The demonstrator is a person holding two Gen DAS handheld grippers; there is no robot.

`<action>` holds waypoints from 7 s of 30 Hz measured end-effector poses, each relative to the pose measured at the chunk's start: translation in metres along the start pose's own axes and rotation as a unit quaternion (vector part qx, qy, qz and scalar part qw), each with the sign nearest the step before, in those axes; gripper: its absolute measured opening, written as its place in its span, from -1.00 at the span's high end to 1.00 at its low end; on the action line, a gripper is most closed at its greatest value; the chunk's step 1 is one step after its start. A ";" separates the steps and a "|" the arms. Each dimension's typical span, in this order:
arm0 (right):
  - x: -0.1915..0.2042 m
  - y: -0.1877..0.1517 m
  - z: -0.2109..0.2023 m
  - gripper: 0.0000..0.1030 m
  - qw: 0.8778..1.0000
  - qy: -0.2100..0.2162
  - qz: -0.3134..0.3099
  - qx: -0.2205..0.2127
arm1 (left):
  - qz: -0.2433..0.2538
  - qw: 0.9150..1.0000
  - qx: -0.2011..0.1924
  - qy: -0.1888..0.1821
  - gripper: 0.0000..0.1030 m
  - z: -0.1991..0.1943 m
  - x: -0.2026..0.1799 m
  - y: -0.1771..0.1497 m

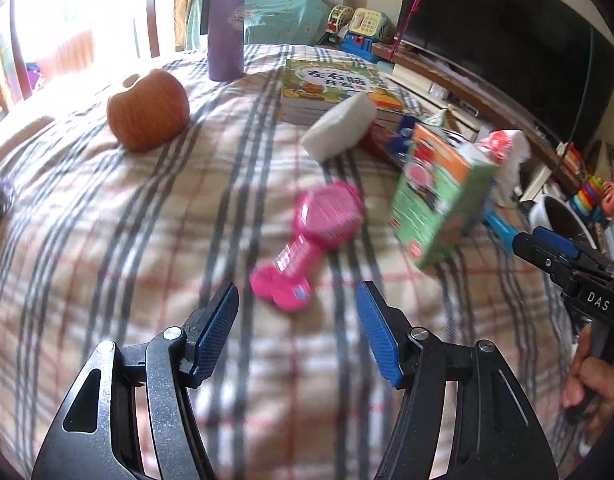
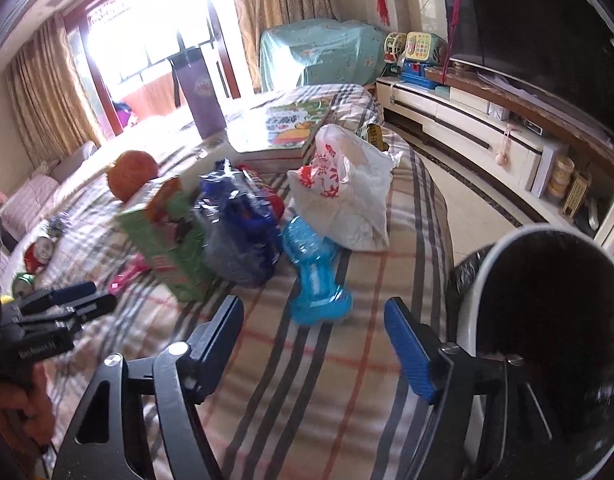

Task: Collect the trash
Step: 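Move both open grippers back toward the brushes on the bed, then grasp the pink brush with the left gripper while the right grasps the blue brush, then carry the pink and blue brushes over the black bin with both grippers, then open both grippers to drop the brushes into the bin, then move both open grippers back toward the green carton and white plastic bag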

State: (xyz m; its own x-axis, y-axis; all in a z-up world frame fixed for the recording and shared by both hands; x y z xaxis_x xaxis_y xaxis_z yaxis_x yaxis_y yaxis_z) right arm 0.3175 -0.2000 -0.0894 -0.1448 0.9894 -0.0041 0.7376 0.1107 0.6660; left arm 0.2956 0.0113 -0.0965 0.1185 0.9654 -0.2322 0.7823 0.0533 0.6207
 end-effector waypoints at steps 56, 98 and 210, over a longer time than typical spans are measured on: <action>-0.055 -0.075 -0.103 0.61 0.998 0.022 0.060 -0.010 | 0.051 0.991 0.029 -0.120 0.60 -0.024 -0.142 -0.063; -0.139 -0.059 -0.114 0.61 0.994 -0.029 0.099 -0.024 | 0.130 0.983 0.029 -0.126 0.60 -0.006 -0.214 -0.023; -0.037 -0.041 -0.073 -0.79 0.996 0.051 0.070 0.008 | -0.015 0.999 0.019 -0.045 -0.35 -0.024 -0.066 -0.048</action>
State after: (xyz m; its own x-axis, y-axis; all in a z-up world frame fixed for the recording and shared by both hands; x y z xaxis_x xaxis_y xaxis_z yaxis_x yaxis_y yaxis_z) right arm 0.2444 -0.2478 -0.0618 -0.1064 0.9807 0.1643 0.7660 -0.0245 0.6424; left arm 0.2358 -0.0487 -0.0933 0.1486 0.9365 -0.3177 0.8086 0.0699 0.5842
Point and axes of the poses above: each gripper's, at about its wrist camera, not at the fingertips, and z roughly the way its jaws point, x to its left, y to its top, the point moved 7 cm from there along z, roughly the way its jaws point, and after that the axes turned 11 degrees about -y, right-handed, at the moved point
